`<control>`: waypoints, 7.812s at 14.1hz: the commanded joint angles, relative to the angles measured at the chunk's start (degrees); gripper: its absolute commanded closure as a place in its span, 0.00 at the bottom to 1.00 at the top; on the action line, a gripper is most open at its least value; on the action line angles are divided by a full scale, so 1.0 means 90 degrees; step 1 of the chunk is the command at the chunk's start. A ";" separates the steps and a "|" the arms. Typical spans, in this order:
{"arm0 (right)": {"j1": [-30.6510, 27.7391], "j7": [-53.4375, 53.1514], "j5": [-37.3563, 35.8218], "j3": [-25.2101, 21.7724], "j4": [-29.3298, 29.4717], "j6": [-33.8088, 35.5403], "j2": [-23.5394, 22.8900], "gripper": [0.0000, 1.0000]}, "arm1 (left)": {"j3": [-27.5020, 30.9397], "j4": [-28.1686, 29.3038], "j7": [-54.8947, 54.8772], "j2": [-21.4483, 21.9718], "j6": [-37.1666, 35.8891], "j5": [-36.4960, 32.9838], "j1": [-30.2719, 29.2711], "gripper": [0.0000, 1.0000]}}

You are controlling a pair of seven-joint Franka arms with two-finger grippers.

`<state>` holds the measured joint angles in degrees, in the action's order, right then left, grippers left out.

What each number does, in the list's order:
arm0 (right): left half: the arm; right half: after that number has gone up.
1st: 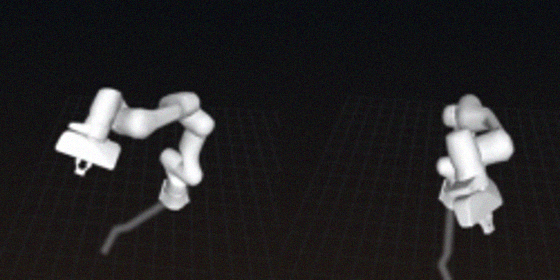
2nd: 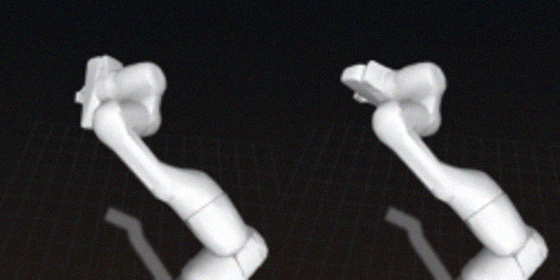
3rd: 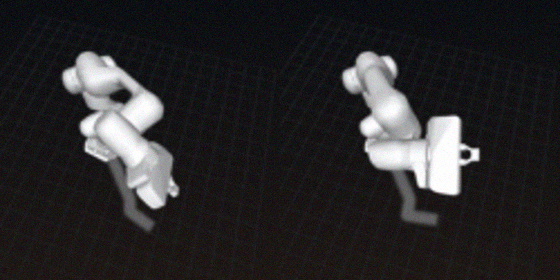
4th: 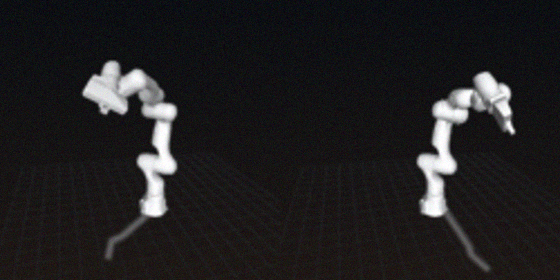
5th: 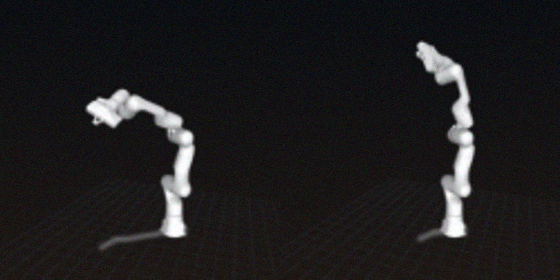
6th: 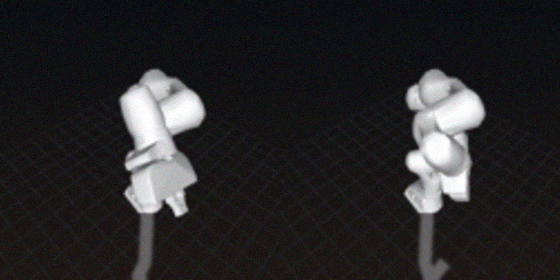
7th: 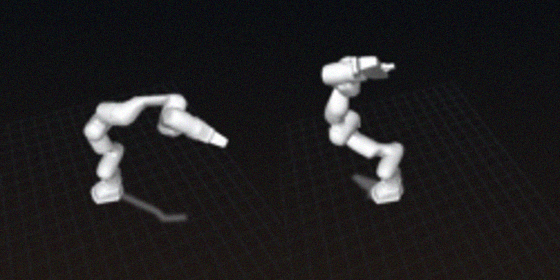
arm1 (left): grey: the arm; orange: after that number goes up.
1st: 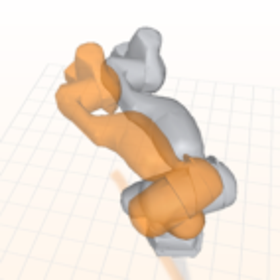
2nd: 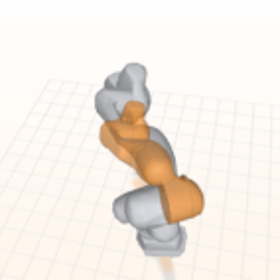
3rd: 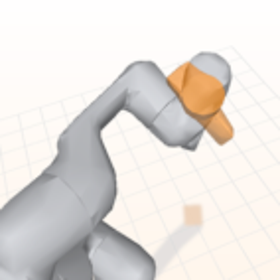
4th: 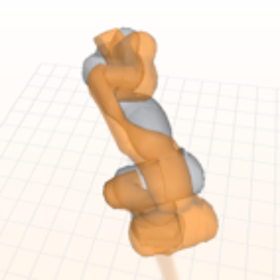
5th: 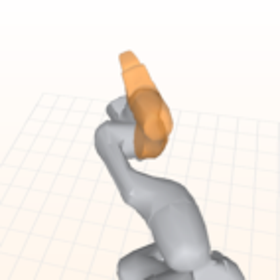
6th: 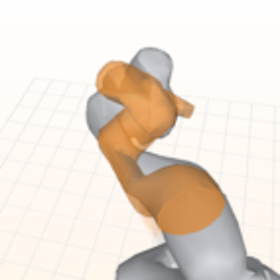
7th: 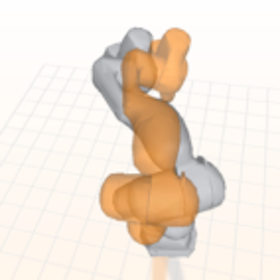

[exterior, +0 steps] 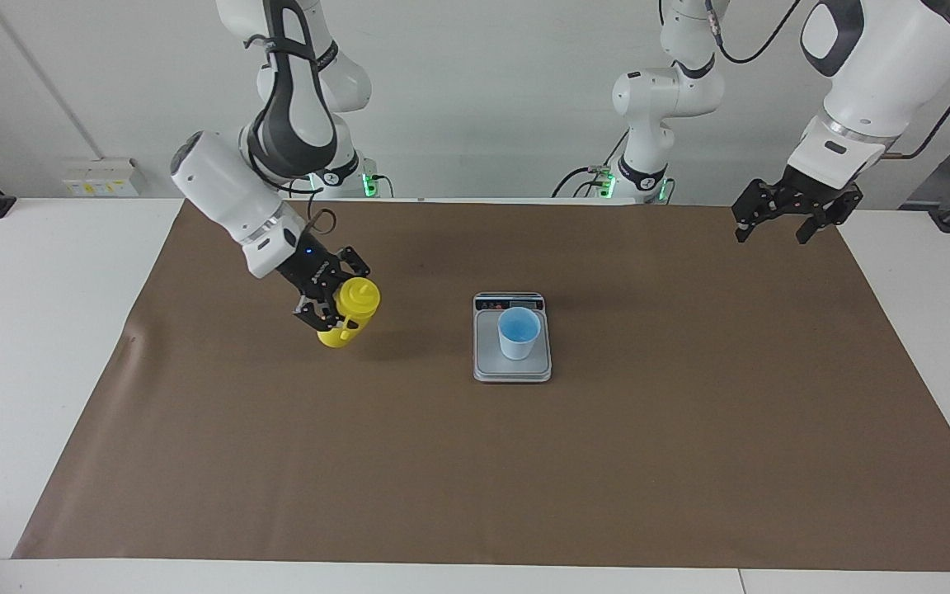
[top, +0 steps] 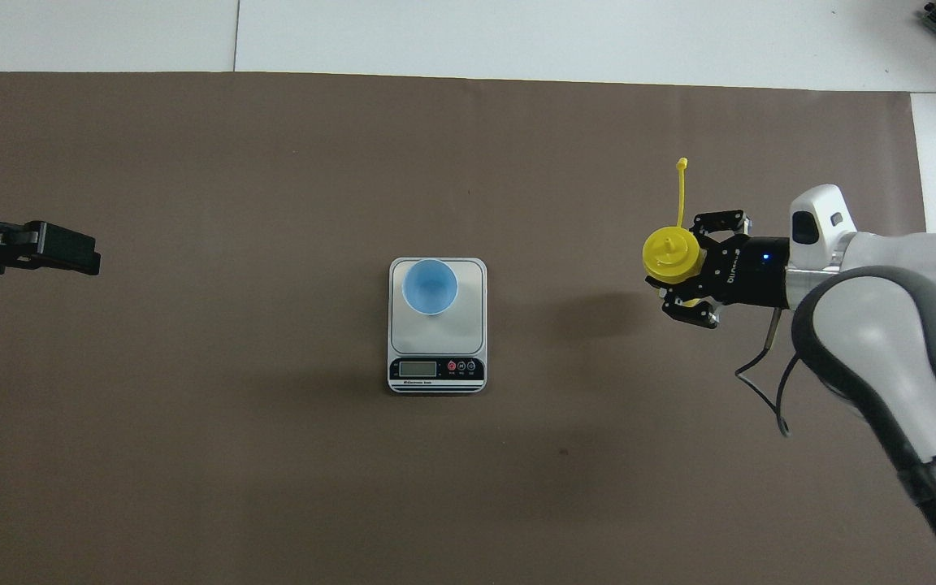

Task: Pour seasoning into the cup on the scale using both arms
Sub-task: 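Lift the yellow bottle and carry it over the cup with the right gripper, then tilt the yellow bottle nozzle-down over the blue cup with the right gripper, then carry the yellow bottle upright back to its spot with the right gripper, then set the yellow bottle down and open the right gripper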

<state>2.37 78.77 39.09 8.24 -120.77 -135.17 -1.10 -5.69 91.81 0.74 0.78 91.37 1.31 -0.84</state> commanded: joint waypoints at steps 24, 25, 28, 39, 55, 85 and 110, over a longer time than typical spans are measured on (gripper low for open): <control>0.3290 -0.5128 -0.9399 0.0012 0.3153 0.1999 -0.2386 1.00 | 0.0115 0.0092 -0.0258 0.0167 0.0053 -0.0097 0.0064 0.00; 0.3446 -0.5284 -0.9750 0.0012 0.3164 0.2137 -0.2446 1.00 | 0.0115 0.0102 -0.0258 0.0186 0.0043 -0.0097 0.0054 0.00; 0.3525 -0.5413 -1.0427 0.0022 0.3077 0.2294 -0.2495 1.00 | 0.0115 0.0102 -0.0258 0.0186 0.0053 -0.0097 0.0064 0.00; 0.3789 -0.5422 -1.1863 0.0012 0.2569 0.2763 -0.2524 1.00 | 0.0115 0.0122 -0.0258 0.0186 0.0112 -0.0097 0.0054 0.00; 0.3711 -0.5920 -1.1757 0.0042 0.2598 0.2822 -0.2554 1.00 | 0.0115 0.0141 -0.0267 0.0196 0.0131 -0.0097 0.0064 0.00; -0.0652 -0.0449 -0.1244 0.0022 0.1818 0.2295 -0.0327 1.00 | 0.0056 0.0825 0.0299 0.0421 0.0942 -0.0097 0.0278 0.00; -0.2490 0.5534 0.4511 0.0012 -0.0643 0.2011 -0.1255 0.01 | 0.0115 0.0483 -0.0502 0.0421 0.0238 -0.0165 0.0181 0.00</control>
<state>-18.84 125.70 76.15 7.63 -124.94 -118.29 -12.87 -4.95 95.55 -3.29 3.70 94.32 0.96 0.58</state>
